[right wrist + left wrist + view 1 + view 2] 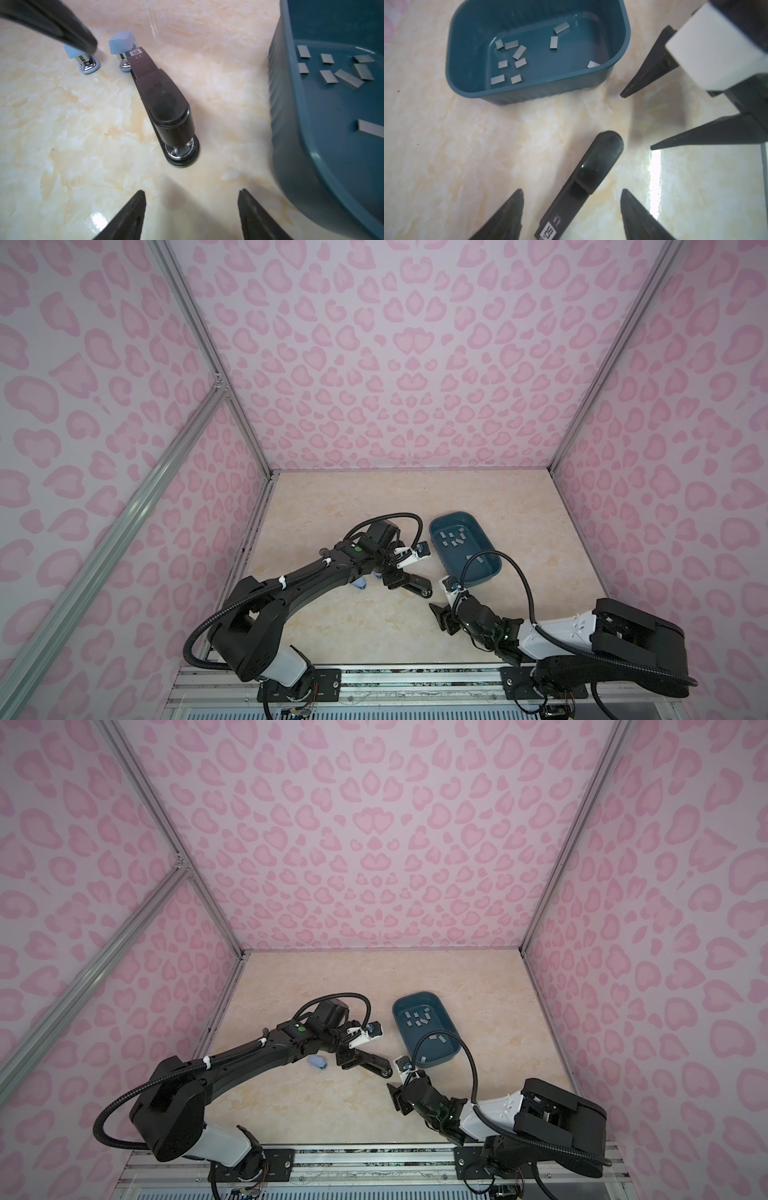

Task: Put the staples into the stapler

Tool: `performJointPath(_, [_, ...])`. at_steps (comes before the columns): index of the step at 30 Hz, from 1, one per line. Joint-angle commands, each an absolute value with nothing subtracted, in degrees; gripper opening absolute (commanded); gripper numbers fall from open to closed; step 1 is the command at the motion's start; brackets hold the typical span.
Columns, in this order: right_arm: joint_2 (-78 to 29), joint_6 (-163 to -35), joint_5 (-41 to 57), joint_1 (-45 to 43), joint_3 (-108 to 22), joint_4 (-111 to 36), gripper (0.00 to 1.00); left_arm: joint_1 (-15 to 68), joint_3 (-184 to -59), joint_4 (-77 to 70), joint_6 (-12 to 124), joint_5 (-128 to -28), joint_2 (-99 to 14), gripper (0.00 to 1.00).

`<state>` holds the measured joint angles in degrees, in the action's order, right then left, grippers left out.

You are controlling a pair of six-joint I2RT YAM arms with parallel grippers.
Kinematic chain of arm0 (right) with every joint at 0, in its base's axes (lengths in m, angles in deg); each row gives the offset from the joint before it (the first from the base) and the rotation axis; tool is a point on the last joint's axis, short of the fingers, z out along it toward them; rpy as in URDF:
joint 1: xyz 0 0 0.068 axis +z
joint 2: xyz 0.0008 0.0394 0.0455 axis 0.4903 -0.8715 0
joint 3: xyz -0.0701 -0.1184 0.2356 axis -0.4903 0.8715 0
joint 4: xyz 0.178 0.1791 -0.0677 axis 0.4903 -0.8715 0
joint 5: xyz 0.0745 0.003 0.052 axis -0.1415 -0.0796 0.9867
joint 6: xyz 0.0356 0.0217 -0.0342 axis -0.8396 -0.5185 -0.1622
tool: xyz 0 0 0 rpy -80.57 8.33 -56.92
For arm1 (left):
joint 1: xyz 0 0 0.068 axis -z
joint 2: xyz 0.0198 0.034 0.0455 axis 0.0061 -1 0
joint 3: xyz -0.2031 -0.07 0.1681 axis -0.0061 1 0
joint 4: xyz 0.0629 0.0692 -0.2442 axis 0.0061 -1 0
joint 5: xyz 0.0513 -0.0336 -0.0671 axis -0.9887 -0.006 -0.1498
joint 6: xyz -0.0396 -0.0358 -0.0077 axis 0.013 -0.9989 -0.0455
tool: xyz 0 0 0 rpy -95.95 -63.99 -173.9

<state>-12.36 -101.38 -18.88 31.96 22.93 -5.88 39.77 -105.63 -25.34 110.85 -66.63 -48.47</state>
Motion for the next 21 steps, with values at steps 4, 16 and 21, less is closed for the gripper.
performJointPath(4, [-8.6,-104.0,-21.5,32.0,24.8,-11.8,0.73,40.3,-108.3,-24.7,116.9,-63.4,-54.5,0.74])
performJointPath(16, [-6.7,-104.1,-21.1,32.0,26.3,-11.3,0.74,40.1,-112.2,-26.7,122.1,-59.6,-59.6,0.73])
performJointPath(21, [-6.6,-104.2,-20.8,32.0,26.3,-11.1,0.74,40.2,-111.3,-28.2,124.0,-56.8,-58.9,0.72])
